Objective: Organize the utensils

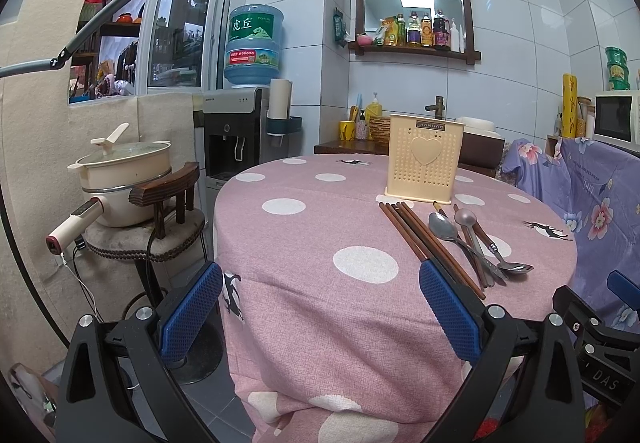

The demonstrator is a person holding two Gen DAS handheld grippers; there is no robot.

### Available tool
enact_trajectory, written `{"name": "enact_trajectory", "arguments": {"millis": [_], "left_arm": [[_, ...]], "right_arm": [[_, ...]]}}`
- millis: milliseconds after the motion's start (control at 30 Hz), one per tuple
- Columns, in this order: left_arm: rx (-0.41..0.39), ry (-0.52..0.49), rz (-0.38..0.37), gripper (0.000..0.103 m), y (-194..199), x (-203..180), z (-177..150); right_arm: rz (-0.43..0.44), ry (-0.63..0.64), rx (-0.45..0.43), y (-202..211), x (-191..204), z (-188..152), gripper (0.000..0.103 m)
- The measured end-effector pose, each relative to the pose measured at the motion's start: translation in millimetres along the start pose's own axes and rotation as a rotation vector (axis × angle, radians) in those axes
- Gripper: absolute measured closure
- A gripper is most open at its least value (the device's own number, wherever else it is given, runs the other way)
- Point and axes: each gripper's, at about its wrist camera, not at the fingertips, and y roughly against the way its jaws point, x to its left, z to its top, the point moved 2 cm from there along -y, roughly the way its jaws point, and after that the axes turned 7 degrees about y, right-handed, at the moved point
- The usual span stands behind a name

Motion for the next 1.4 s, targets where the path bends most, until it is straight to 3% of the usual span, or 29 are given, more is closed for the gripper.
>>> {"name": "enact_trajectory", "arguments": {"millis": [467, 633, 700, 800, 933, 1133, 1233, 1400], "left_arm": [[0.013, -0.003, -0.001, 0.005, -5.7, 3.4, -10.2], [0.052, -0.009, 0.008, 0.005, -17.8, 7.4, -10.1], [0.082, 0.0, 0.021, 0.005, -27.1, 10.4, -4.4], [0.155, 0.013, -0.02, 0.005, -47.4, 13.3, 9.3], [0.239, -0.016, -0.052, 0.005, -79.5, 10.5, 28.0], [0.35, -0.111, -0.085, 0.006, -126.9, -16.4, 44.9], [0.403, -0.172, -0.083, 0.016, -150.3, -31.7, 47.2], [0.512, -0.174, -0.101, 0.029, -182.5, -41.7, 42.9]], "right_arm": [[0.008, -0.002, 0.02, -7.2, 2.0, -8.5, 0.005], [0.02, -0.003, 0.057, -16.9, 0.3, -7.5, 0.005], [0.065, -0.011, 0.075, -24.1, -4.0, -3.5, 0.005], [0.119, -0.05, 0.12, -41.7, -15.5, 8.9, 0.005], [0.066, -0.066, 0.134, -66.5, -34.4, 31.9, 0.005], [0.058, 0.035, 0.233, -115.7, -38.2, 60.7, 0.006], [0.07, 0.052, 0.281, -144.0, -39.1, 72.7, 0.012], [0.097, 0.083, 0.409, -190.7, -27.5, 80.5, 0.028]]}}
